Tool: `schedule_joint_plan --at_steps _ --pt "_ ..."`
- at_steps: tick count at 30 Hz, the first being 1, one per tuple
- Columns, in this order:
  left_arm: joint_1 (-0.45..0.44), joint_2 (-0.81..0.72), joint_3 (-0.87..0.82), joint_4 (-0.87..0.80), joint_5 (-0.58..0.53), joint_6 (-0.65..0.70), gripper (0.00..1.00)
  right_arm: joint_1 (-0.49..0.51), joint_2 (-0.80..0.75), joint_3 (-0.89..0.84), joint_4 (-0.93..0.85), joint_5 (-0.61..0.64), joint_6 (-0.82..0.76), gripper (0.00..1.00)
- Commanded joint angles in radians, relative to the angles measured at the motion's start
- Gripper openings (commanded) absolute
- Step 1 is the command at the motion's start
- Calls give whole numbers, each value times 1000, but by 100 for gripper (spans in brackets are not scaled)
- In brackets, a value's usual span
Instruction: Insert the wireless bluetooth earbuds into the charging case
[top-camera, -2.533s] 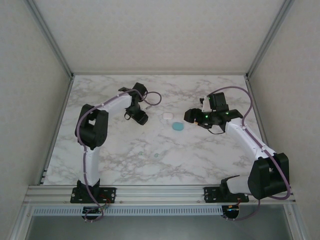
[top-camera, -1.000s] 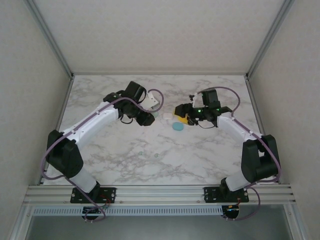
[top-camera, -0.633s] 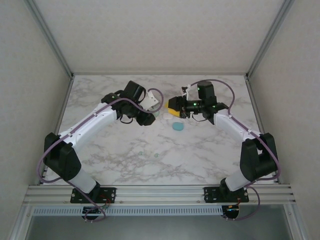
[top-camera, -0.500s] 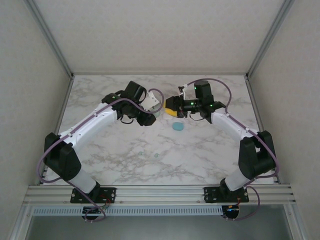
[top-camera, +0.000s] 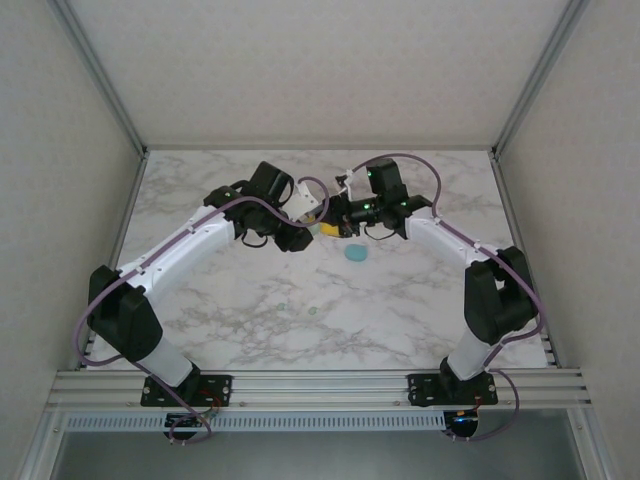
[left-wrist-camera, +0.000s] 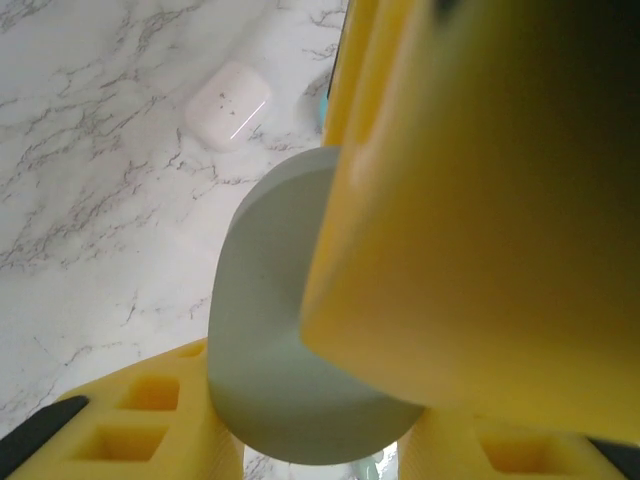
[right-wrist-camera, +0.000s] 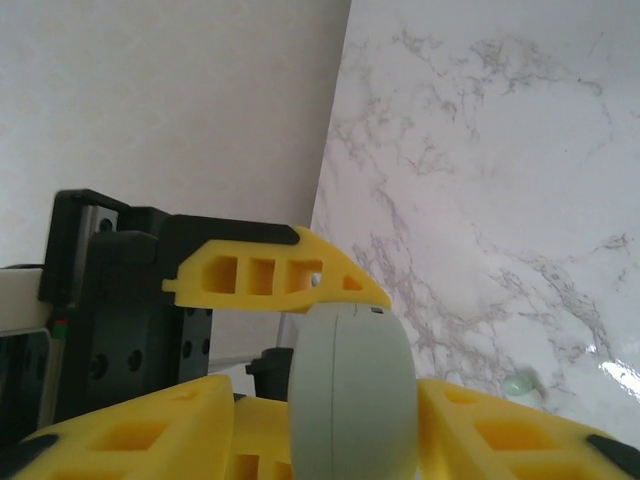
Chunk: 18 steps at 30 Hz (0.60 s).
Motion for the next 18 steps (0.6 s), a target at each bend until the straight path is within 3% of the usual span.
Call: schedule_joint_plan --at_steps 1,3,6,10,14,16,18 --pt "-12 -16 32 -24 10 -7 32 6 22 41 -85 -28 -68 46" --pt "-13 -15 33 -24 7 -6 32 5 26 45 -102 -30 -81 43" --pt "-14 -13 35 -27 2 -3 32 6 24 47 -117 -36 -99 29" --pt "-14 -11 35 -33 -6 0 34 4 18 53 -135 -15 -108 24" --pt "-14 -44 2 25 -12 -33 57 5 -7 38 -103 3 -86 18" --pt "-11 -98 -52 114 -20 -67 76 -2 -31 20 -64 14 -55 17" --pt "-1 -185 -139 256 -27 -116 80 -21 -67 -18 31 13 23 17"
